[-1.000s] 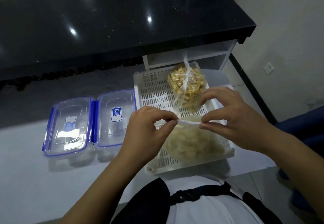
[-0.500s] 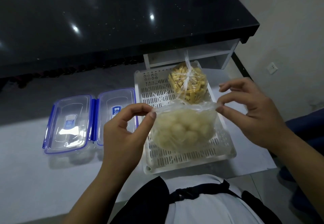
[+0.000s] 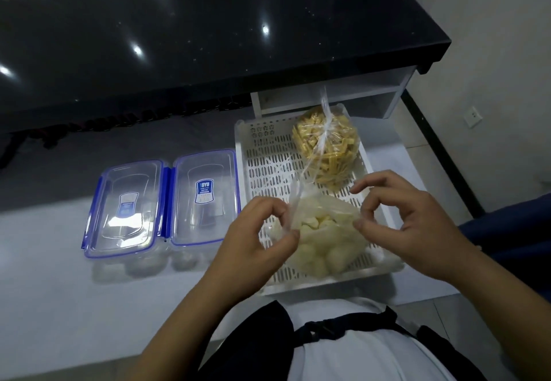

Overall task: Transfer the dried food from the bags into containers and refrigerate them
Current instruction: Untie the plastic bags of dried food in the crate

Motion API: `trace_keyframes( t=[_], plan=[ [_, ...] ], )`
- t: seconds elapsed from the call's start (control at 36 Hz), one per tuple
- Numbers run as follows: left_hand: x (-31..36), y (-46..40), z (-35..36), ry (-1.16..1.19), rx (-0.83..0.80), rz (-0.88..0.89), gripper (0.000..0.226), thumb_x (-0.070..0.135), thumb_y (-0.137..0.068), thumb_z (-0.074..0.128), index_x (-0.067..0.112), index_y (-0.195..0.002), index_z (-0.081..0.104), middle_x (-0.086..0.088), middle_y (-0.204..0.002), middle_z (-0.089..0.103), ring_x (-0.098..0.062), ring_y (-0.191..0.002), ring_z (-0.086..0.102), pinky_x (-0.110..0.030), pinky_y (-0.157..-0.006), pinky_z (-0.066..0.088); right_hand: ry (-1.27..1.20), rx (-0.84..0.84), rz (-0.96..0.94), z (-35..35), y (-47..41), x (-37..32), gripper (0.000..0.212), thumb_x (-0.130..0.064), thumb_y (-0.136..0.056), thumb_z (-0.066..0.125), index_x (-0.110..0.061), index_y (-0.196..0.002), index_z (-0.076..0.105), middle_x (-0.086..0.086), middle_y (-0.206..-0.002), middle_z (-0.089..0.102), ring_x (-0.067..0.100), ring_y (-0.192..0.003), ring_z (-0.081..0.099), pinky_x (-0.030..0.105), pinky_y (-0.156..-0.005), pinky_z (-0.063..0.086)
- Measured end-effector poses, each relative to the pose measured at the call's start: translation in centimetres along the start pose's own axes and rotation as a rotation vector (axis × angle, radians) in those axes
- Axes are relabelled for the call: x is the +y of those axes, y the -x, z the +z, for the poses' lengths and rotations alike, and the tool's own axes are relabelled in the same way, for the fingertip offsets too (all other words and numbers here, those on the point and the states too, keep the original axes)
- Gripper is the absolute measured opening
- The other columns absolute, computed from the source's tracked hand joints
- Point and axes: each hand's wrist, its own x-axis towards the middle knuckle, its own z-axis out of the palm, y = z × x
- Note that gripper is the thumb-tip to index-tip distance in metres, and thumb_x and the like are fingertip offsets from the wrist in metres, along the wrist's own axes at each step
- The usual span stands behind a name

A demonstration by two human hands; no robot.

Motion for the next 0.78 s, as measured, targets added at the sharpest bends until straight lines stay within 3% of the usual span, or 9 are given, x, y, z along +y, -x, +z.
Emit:
trace_keyframes(
  t=[0.17,0.25,0.31,0.39,0.47,0.56,0.64,0.69,0.78],
  plan=[
    [2.5,-2.5,-0.8,0.075,0.119,0.075,0.014,0.026,-0.088,0.063,0.014,-0.08,0.063,0.008,-0.088,0.07,-0.002,-0.087,0.064,-0.007,-0.078,0.046,-0.064,0.178,-0.056,-1.2,-1.0,-2.3,0.017,-0.025,-0.082,0.072,-0.022,-0.069,0.061,-0.008,-0.103,0.067,0.015,-0.106,0.063,0.032,-0.094,0.048],
    [3.0,-3.4,-1.8,0.192,0.175,0.038,0.017,0.029,-0.087,0.064,0.013,-0.081,0.065,-0.001,-0.082,0.069,-0.018,-0.076,0.064,-0.021,-0.07,0.053,-0.136,0.304,-0.051,-2.2,-1.0,-2.6,0.015,-0.01,-0.088,0.07,-0.017,-0.076,0.066,-0.005,-0.091,0.07,0.01,-0.09,0.067,0.023,-0.083,0.054],
    [3.1,-3.4,-2.5,0.249,0.201,0.011,0.021,0.032,-0.089,0.068,0.014,-0.079,0.066,-0.007,-0.079,0.068,-0.027,-0.075,0.063,-0.025,-0.067,0.053,-0.163,0.404,-0.032,-2.7,-0.8,-2.8,0.009,-0.012,-0.089,0.068,-0.013,-0.081,0.069,0.003,-0.084,0.068,0.01,-0.079,0.065,0.02,-0.075,0.055],
    [2.8,-2.8,-3.6,0.357,0.181,-0.085,0.02,0.044,-0.082,0.067,0.025,-0.075,0.068,-0.002,-0.077,0.071,-0.016,-0.072,0.069,-0.02,-0.067,0.057,0.067,0.483,-0.062,-3.4,0.0,-2.5,0.006,-0.019,-0.09,0.068,-0.019,-0.093,0.072,0.001,-0.087,0.065,0.01,-0.079,0.062,0.013,-0.071,0.051],
    [2.3,-1.9,-4.3,0.573,0.088,-0.178,0.017,0.045,-0.074,0.067,0.028,-0.073,0.07,-0.003,-0.076,0.073,-0.017,-0.076,0.073,-0.02,-0.069,0.057,0.159,0.47,-0.096,-3.8,0.6,-2.0,0.02,-0.007,-0.092,0.063,-0.023,-0.102,0.07,-0.002,-0.093,0.069,0.012,-0.081,0.063,0.013,-0.07,0.052],
    [1.9,-1.0,-4.3,0.763,0.061,-0.201,0.015,0.036,-0.083,0.063,0.023,-0.076,0.068,-0.006,-0.073,0.071,-0.022,-0.08,0.074,-0.027,-0.074,0.059,-0.057,0.495,-0.046,-3.5,0.8,-1.8,0.024,-0.002,-0.093,0.062,-0.022,-0.102,0.072,-0.001,-0.094,0.074,0.016,-0.085,0.07,0.021,-0.076,0.058],
    [2.1,-0.6,-4.1,0.92,0.024,-0.194,0.014,0.031,-0.088,0.063,0.021,-0.083,0.071,-0.002,-0.071,0.068,-0.02,-0.074,0.071,-0.032,-0.074,0.059,-0.403,0.473,0.036,-2.9,0.7,-2.4,0.014,-0.012,-0.093,0.06,-0.014,-0.098,0.072,0.007,-0.087,0.075,0.024,-0.086,0.073,0.032,-0.076,0.061],
    [2.3,-0.4,-4.1,1.026,-0.002,-0.208,0.016,0.03,-0.084,0.064,0.02,-0.091,0.073,-0.003,-0.077,0.068,-0.019,-0.073,0.069,-0.034,-0.073,0.059,-0.595,0.426,0.123,-3.0,0.5,-2.8,0.015,-0.021,-0.088,0.059,-0.013,-0.096,0.069,0.008,-0.084,0.075,0.029,-0.084,0.074,0.037,-0.075,0.061],
    [2.6,-0.3,-4.1,1.118,-0.049,-0.236,0.031,0.031,-0.084,0.062,0.016,-0.109,0.073,-0.009,-0.09,0.073,-0.02,-0.075,0.07,-0.034,-0.07,0.059,-0.858,0.302,0.236,-3.6,0.3,-3.1,0.012,-0.017,-0.088,0.054,-0.013,-0.093,0.065,0.011,-0.091,0.075,0.029,-0.088,0.074,0.042,-0.077,0.061]
  ],
)
